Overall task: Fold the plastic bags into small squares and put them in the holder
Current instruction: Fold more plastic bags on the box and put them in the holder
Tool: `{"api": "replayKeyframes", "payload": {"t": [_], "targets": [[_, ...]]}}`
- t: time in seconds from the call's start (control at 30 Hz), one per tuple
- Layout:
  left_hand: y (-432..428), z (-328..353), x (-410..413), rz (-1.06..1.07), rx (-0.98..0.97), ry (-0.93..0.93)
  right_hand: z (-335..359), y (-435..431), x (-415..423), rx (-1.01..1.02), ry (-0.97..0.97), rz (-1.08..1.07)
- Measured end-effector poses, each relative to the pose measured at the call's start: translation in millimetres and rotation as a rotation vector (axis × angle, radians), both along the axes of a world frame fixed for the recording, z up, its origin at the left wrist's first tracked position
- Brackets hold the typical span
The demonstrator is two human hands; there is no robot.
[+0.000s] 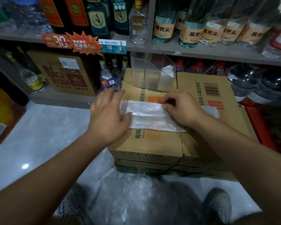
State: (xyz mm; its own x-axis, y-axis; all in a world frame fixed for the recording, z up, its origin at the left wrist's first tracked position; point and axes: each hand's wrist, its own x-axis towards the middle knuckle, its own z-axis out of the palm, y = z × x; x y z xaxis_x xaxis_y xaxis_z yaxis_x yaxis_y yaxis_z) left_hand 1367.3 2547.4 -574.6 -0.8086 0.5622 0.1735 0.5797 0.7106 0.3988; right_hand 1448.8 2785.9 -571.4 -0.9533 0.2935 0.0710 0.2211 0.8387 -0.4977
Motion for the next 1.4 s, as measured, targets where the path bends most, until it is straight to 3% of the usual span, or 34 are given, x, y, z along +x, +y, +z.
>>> {"api": "replayKeyframes", "payload": {"t": [0.13, 0.3, 0.5, 0.6, 0.73, 0.9, 1.1, 1.4], "targets": [[8.0, -5.6, 0.1, -0.389, -0.205, 0.097, -5.1, -3.5, 6.4, -0.004, 0.026, 0.023], [14.5, -18.2, 6.4, -0.452, -0.380, 0.073, -0.7, -24.7, 22.6, 0.146, 0.087, 0.040], [10.1, -26.8, 7.8, -0.439, -0.434, 0.019, 2.3, -36.9, 56.1, 0.223, -0.417, 0.226], [10.3, -28.4, 6.4, -0.430, -0.445, 0.022, 0.2, -20.5, 63.7, 0.234, -0.472, 0.210], [9.4, -29.7, 5.6, -0.434, -0.422, 0.028, 7.6, -2.7, 71.6, 0.228, -0.395, 0.178], [7.8, -22.8, 7.0, -0.454, -0.324, 0.094, 9.6, -11.8, 72.6, 0.262, -0.114, 0.292], [5.3, -17.0, 10.5, -0.507, -0.189, 0.223, -4.0, -16.1, 64.5, 0.282, -0.029, 0.350], [-1.4, -20.0, 4.0, -0.514, -0.073, 0.124, -3.2, -9.1, 63.6, 0.180, -0.032, 0.349]]}}
